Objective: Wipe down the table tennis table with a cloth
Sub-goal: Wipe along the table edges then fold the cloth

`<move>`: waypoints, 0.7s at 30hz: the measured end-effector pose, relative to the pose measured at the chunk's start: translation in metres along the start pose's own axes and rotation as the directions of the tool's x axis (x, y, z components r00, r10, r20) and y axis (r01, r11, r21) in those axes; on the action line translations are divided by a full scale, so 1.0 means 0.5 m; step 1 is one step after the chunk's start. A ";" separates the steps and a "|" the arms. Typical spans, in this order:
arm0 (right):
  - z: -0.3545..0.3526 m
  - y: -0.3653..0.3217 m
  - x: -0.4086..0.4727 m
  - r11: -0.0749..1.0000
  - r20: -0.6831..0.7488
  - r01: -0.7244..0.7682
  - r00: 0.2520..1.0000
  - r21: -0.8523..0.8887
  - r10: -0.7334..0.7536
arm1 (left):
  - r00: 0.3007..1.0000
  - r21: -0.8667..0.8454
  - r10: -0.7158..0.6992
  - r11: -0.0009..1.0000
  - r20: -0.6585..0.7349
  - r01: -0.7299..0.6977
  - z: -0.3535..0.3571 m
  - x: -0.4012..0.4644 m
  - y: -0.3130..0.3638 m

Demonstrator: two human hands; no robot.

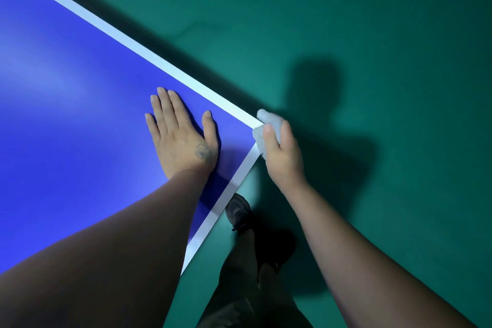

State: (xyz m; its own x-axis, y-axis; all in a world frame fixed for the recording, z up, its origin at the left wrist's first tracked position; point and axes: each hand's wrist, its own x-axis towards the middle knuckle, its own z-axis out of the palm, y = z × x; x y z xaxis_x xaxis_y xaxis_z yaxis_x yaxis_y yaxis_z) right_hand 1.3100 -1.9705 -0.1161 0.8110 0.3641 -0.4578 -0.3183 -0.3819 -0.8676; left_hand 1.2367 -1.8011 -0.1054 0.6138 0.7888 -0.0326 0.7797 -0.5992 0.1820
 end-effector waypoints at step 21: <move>0.129 -0.189 0.246 0.829 0.591 0.199 0.785 -0.523 0.184 | 1.000 0.057 0.006 0.998 -0.003 -0.006 0.010 0.002 0.002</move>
State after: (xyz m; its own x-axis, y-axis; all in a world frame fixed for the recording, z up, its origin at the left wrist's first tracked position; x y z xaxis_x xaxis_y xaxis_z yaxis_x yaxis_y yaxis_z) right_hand 1.4082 -1.8345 -0.1028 0.2885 0.7178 -0.6336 0.1546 -0.6880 -0.7091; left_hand 1.2386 -1.8016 -0.1101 0.6185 0.7853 -0.0289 0.7816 -0.6110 0.1257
